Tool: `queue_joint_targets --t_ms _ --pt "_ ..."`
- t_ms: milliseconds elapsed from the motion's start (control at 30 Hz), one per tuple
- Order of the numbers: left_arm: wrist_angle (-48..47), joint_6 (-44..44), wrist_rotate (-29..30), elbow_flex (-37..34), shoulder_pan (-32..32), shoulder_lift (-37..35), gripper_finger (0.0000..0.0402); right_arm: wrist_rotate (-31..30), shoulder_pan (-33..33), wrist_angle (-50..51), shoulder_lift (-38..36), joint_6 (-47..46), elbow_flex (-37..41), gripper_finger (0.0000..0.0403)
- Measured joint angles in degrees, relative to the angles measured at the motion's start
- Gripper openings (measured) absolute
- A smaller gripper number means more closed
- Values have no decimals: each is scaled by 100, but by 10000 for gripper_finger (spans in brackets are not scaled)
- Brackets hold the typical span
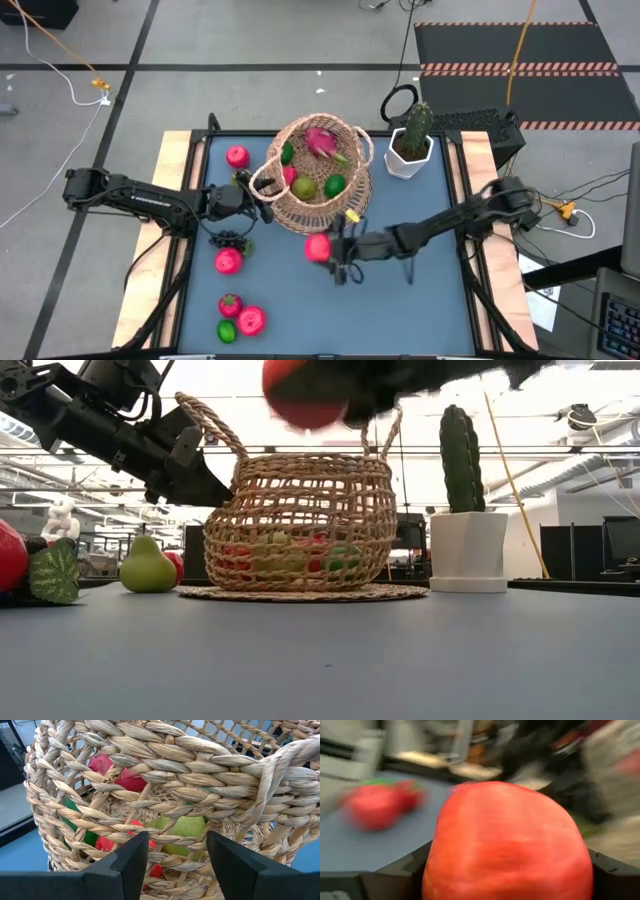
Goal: Build produce basket
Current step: Put the apple into the brown basket
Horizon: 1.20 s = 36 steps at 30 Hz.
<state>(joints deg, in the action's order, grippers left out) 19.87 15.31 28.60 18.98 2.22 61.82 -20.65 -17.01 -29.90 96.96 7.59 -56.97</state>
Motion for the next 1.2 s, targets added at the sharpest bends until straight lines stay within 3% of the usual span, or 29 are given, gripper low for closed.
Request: queue_joint_targets --t_ms 100,200,333,467,567,867,1000,1200 --pt "77 -20 0 0 0 4 205 -1384 58 -203 -438 1309 0 291" --pt "126 -64 2 0 0 4 205 -1959 440 -871 -624 2101 -1 291" --pt "231 -212 2 -2 39 7 205 -1852 1137 -1358 -646 2211 -4 316" --pt "262 -212 -8 -2 117 7 205 -1835 1617 -1147 -637 1524 -4 377" --pt "181 -212 -9 -2 116 4 205 -1817 1763 -962 -637 1130 -3 390" --pt "128 6 481 0 195 -2 205 -1690 1313 -477 -735 54 64 383" --pt "82 93 495 0 131 -2 205 -1216 1184 -402 -729 131 226 384" --pt "46 107 376 0 -164 -445 205 -1208 952 -890 -811 187 262 384"
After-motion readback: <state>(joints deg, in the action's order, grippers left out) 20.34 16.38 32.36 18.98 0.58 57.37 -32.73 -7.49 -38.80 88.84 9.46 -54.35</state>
